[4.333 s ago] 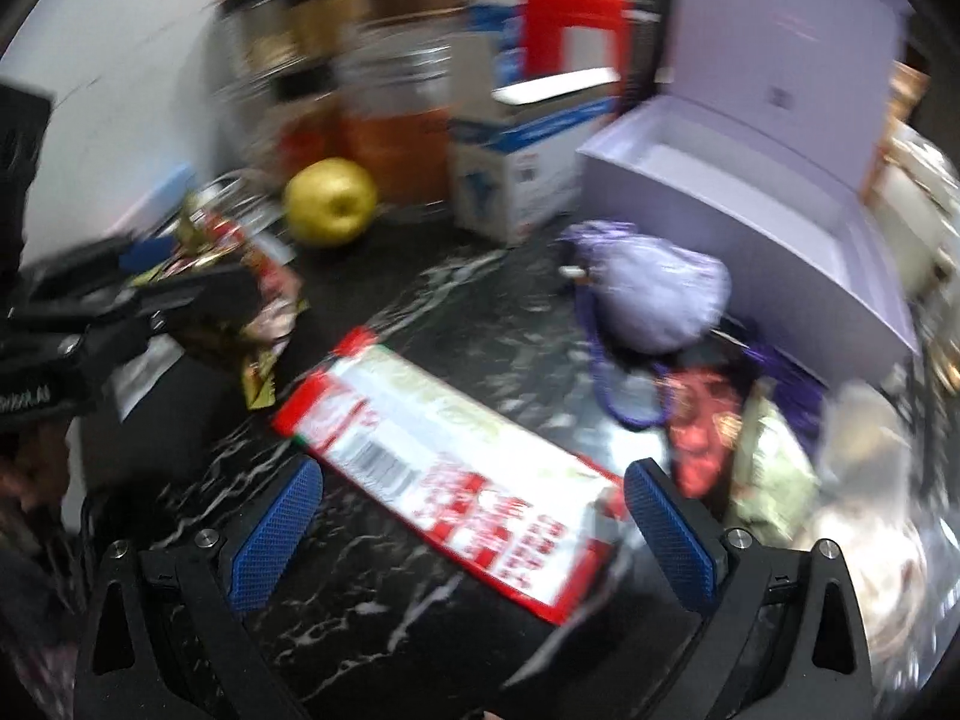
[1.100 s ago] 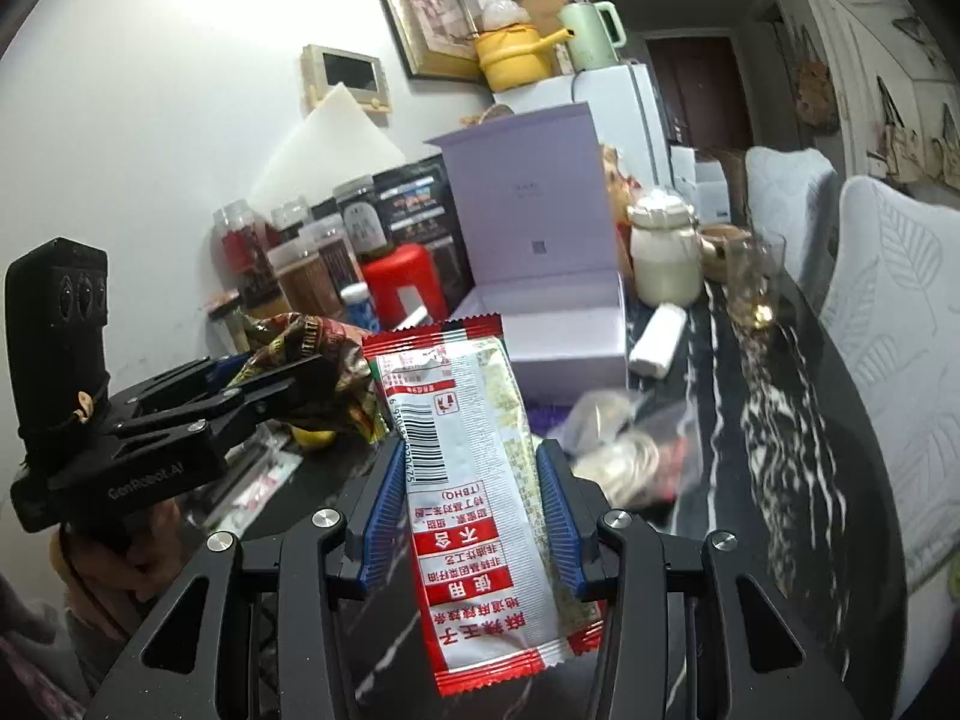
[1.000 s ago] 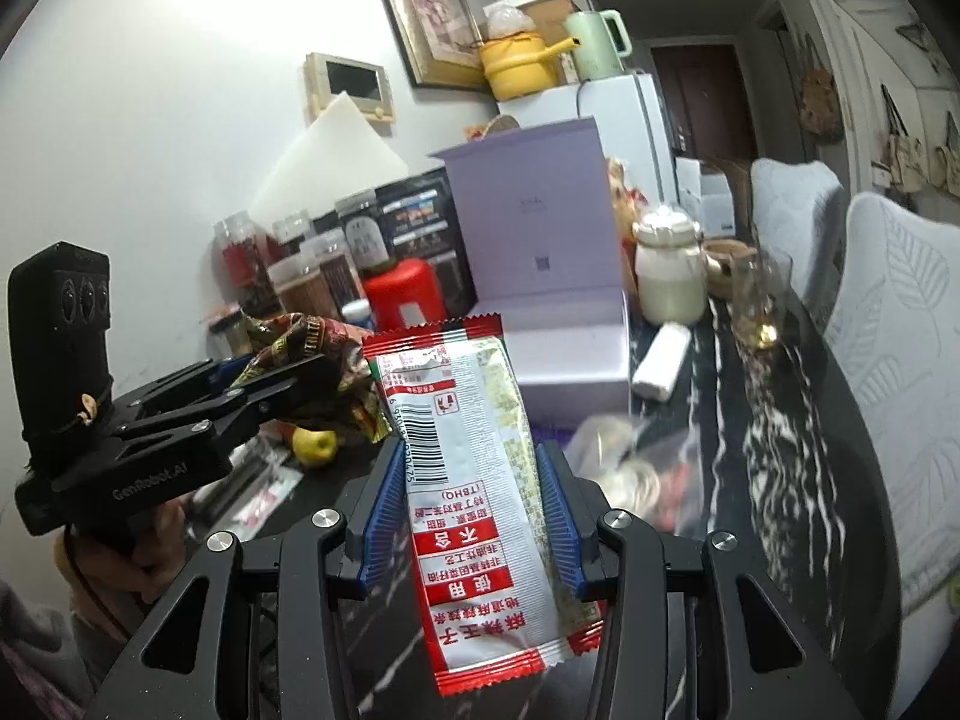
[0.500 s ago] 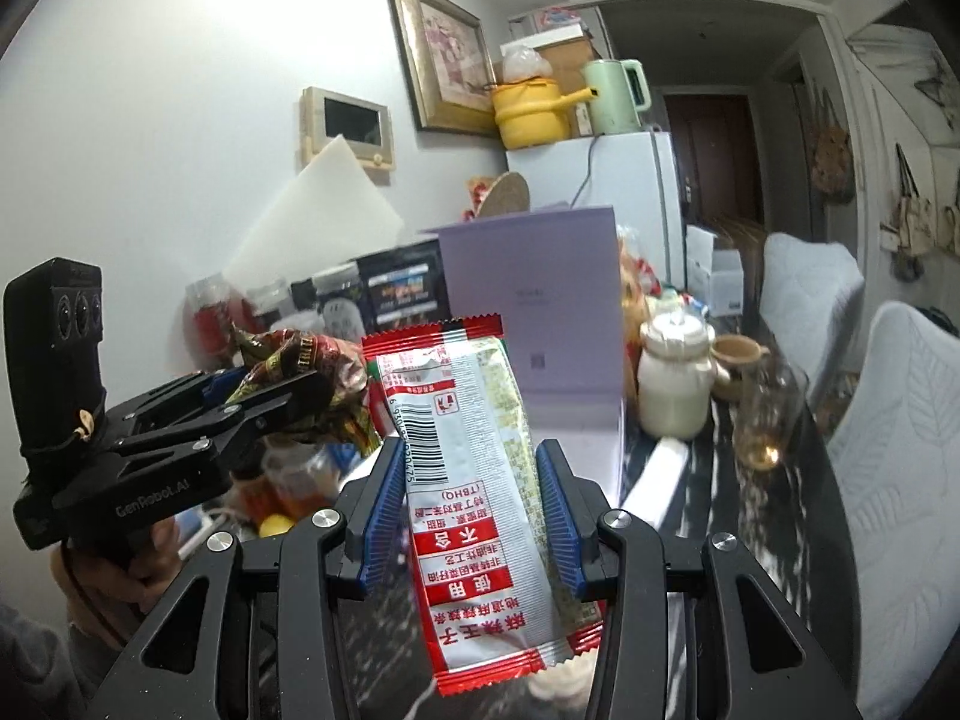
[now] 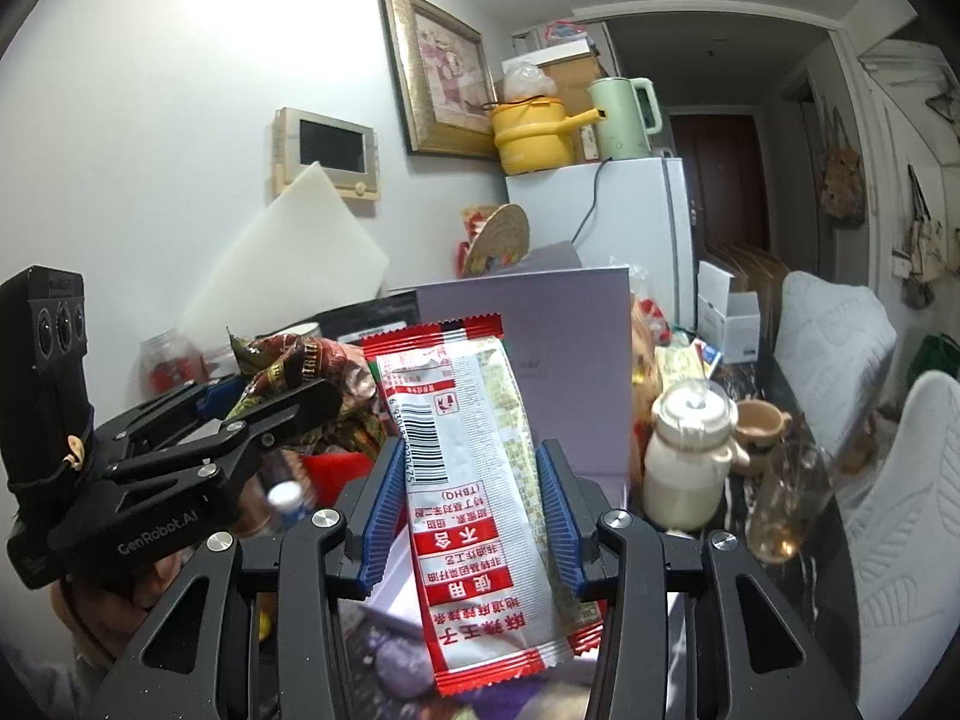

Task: Organize soft objects
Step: 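Lift both held snacks and carry them over the lilac gift box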

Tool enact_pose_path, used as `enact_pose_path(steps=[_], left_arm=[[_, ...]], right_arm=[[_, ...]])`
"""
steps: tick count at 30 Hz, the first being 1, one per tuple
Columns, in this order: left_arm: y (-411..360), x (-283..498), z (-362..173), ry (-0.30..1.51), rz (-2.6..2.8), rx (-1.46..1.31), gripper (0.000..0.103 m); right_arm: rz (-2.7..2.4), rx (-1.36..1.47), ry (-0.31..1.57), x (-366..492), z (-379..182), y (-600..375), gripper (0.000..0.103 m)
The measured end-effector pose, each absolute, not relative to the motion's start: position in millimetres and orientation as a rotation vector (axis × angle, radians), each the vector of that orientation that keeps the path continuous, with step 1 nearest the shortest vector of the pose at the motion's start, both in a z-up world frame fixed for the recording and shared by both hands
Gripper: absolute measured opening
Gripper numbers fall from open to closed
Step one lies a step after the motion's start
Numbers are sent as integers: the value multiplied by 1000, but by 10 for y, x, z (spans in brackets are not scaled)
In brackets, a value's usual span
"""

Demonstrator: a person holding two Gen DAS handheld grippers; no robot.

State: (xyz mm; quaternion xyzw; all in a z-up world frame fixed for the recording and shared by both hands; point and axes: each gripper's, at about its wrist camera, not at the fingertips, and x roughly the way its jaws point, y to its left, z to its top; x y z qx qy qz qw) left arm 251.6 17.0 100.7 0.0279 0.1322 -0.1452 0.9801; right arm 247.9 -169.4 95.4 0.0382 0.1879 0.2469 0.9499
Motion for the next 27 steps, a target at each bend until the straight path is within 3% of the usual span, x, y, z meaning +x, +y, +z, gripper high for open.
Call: enact_pose_path(steps=[15, 27], left_arm=[[87, 3334, 812, 313, -236, 87, 48], [-2, 3763, 394, 457, -181, 120, 48]], right_arm=[[481, 108, 419, 3344, 799, -1686, 43], [451, 130, 569, 3846, 382, -1676, 44]])
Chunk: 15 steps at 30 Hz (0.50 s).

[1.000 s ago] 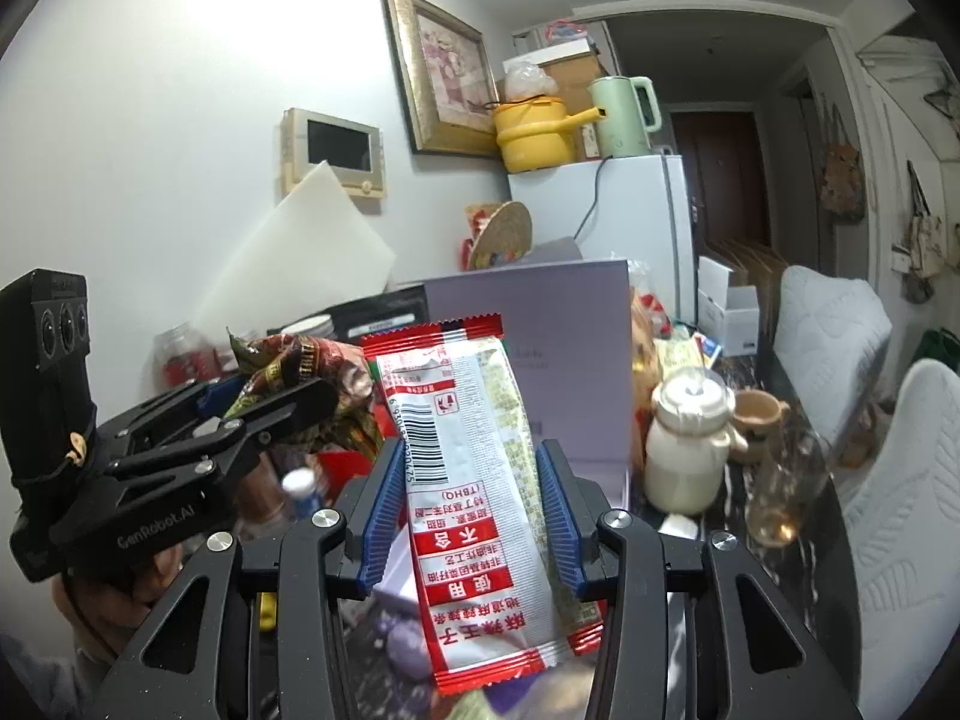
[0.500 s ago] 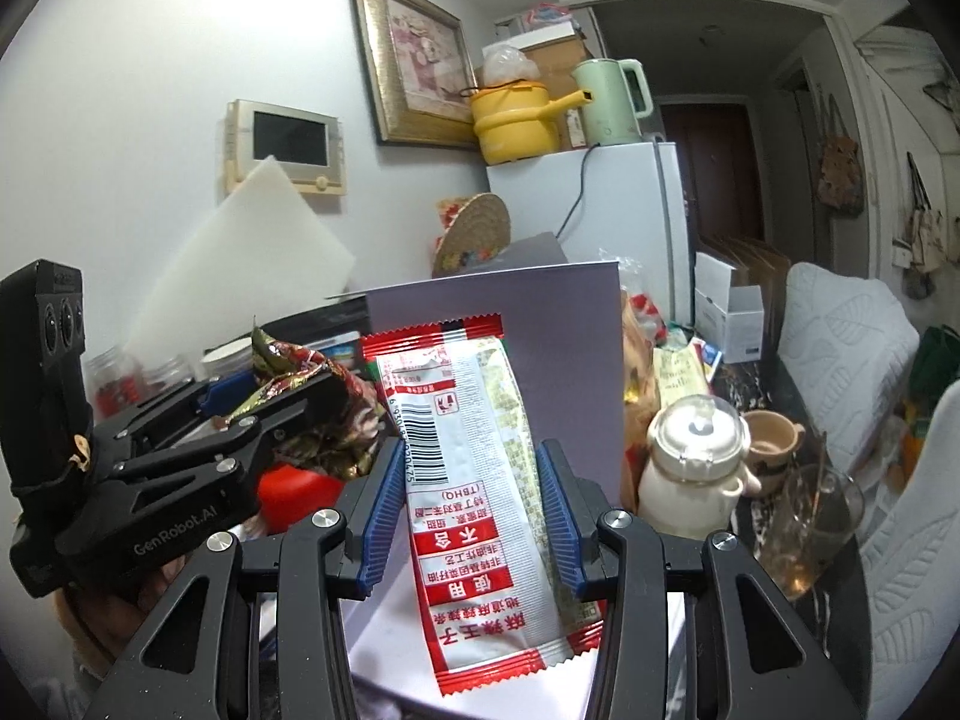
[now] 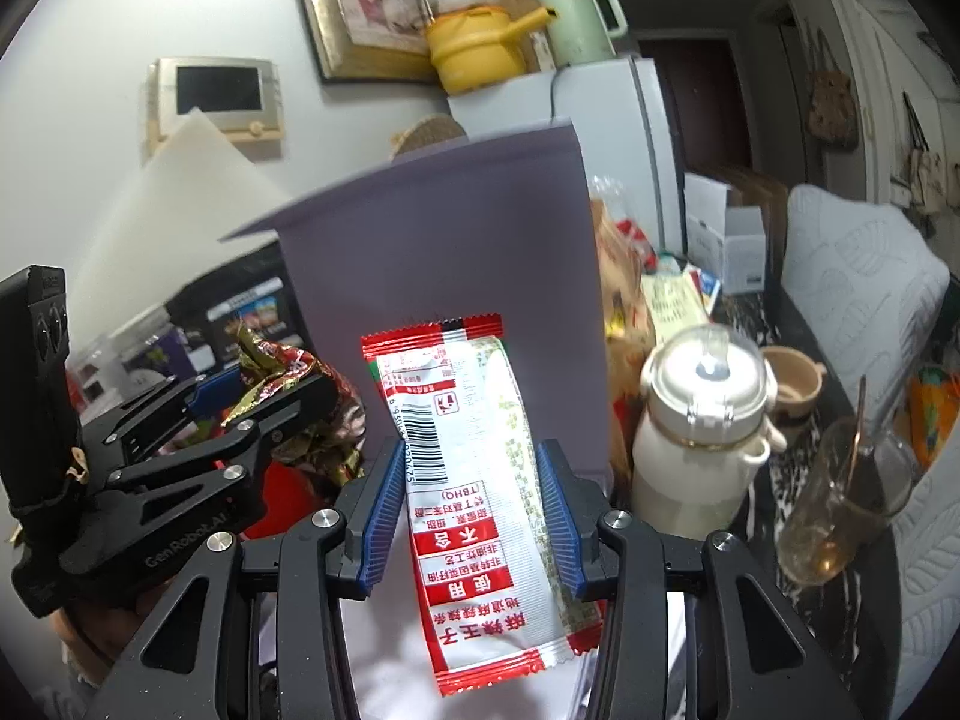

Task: Organize soft objects
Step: 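Lift both held snacks and carry them over the lilac gift box, then open both grippers to drop the snacks into the lilac box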

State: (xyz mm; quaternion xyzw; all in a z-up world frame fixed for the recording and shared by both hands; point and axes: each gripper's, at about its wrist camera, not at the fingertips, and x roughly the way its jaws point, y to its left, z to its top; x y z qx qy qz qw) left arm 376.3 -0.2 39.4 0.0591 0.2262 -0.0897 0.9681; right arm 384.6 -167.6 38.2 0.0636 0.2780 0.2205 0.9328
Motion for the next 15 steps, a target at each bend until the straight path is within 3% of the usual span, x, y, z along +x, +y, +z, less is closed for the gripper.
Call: enact_pose_path(steps=[15], left_arm=[[-42, 4035, 167, 573, -135, 123, 48]], right_arm=[[412, 122, 629, 4006, 155, -1612, 44]])
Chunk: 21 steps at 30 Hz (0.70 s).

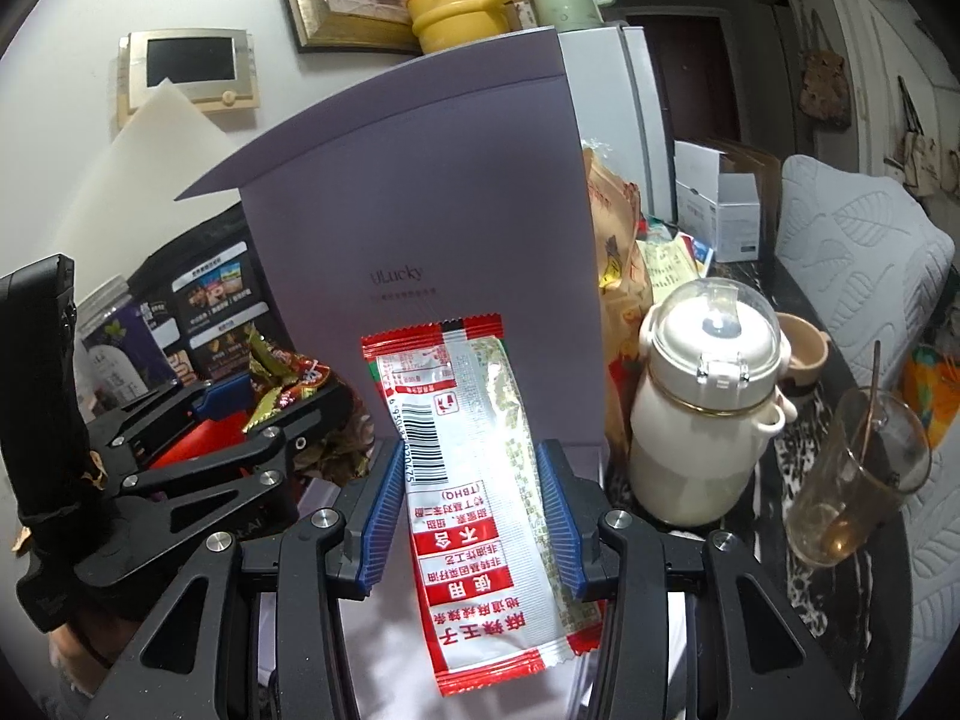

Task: Organize soft objects
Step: 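Open both grippers to drop the snacks into the lilac box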

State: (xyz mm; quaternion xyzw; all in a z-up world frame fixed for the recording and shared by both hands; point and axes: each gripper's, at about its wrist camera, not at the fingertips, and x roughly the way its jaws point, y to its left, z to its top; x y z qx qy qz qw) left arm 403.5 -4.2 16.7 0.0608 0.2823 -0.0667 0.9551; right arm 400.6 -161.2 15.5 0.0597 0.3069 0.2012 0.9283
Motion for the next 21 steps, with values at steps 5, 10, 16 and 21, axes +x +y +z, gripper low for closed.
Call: enact_pose_path(steps=[5, 10, 16, 21], left_arm=[[-41, 4057, 178, 581, -97, 131, 49], [-28, 4053, 214, 577, -76, 125, 49], [-22, 4011, 267, 549, -56, 124, 94], [-28, 3965, 286, 537, -50, 126, 97]], right_arm=[[403, 116, 645, 4035, 122, -1602, 46], [389, 90, 634, 4006, 153, -1594, 55], [360, 84, 618, 3958, 203, -1637, 65], [335, 87, 607, 3918, 253, -1690, 65]])
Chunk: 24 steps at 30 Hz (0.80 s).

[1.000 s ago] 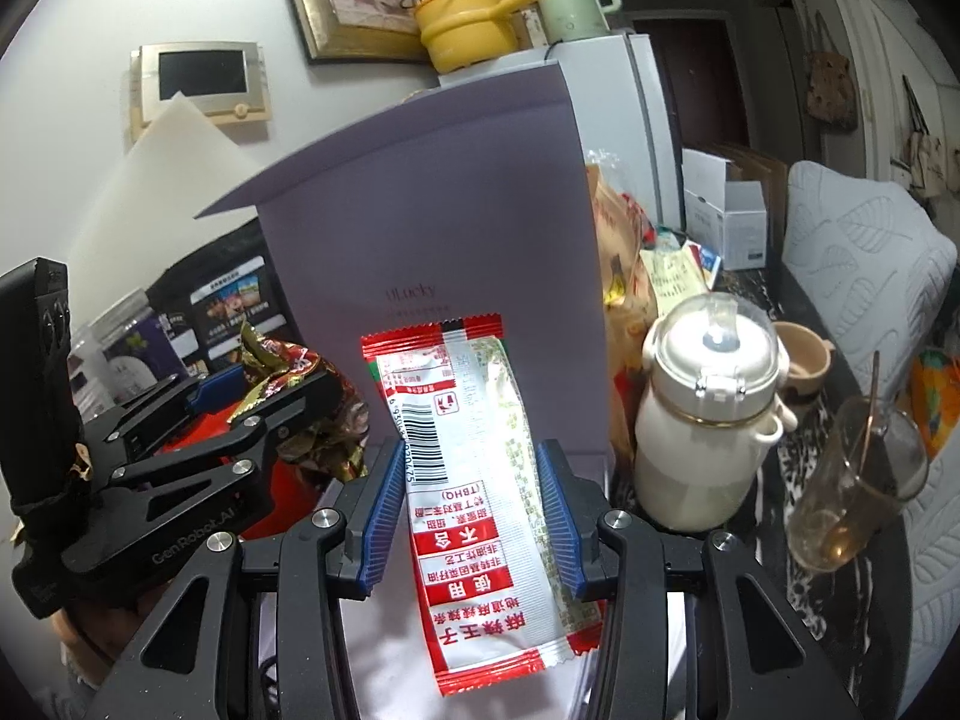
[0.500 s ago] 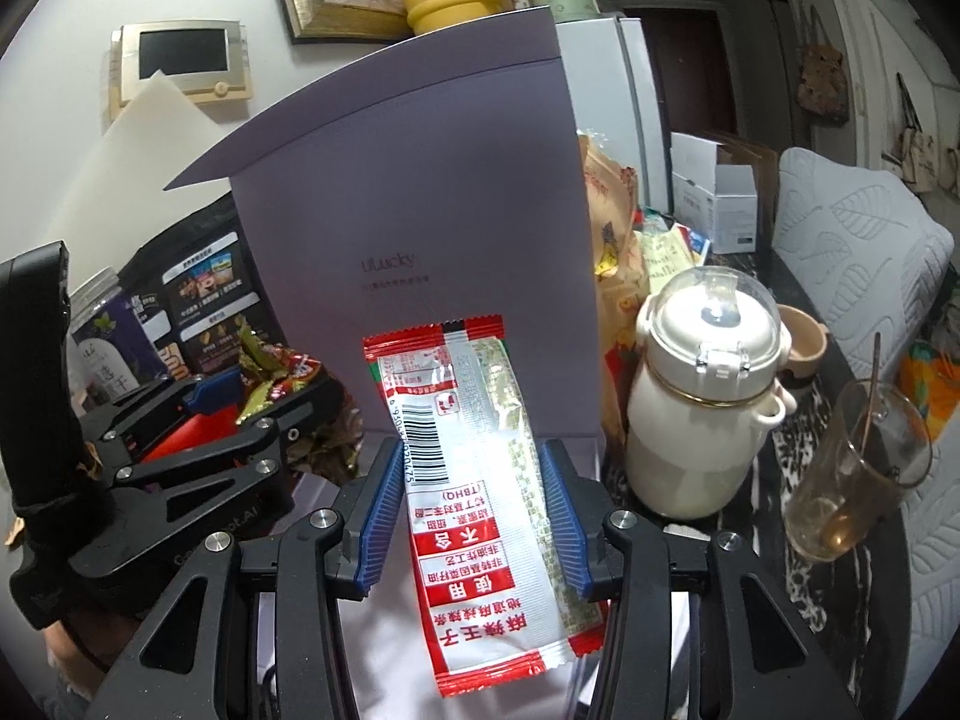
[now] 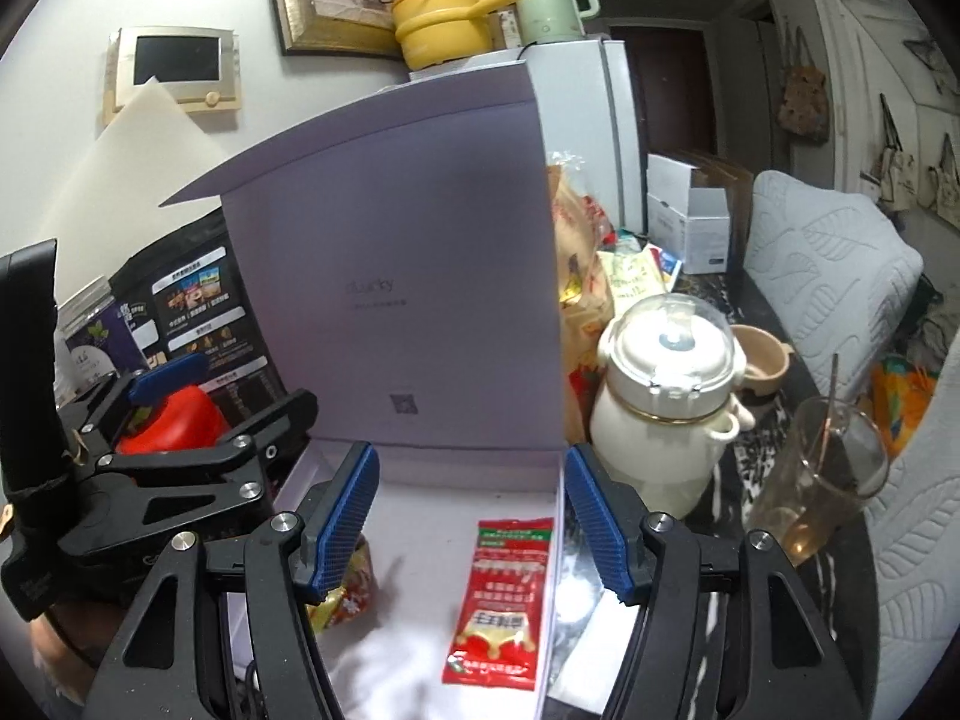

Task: Organize soft objects
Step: 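Open both grippers to drop the snacks into the lilac box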

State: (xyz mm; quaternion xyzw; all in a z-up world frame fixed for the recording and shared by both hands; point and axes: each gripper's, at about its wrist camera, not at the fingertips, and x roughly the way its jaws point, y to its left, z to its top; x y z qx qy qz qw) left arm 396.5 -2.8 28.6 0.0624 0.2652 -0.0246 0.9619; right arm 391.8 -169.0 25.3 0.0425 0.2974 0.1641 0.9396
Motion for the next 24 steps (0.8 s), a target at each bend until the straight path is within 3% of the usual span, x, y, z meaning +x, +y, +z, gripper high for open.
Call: enact_pose_path(steps=[24], left_arm=[[-2, 3005, 1027, 427, -78, 103, 97]], right_arm=[[342, 65, 472, 3065, 970, -1765, 65]])
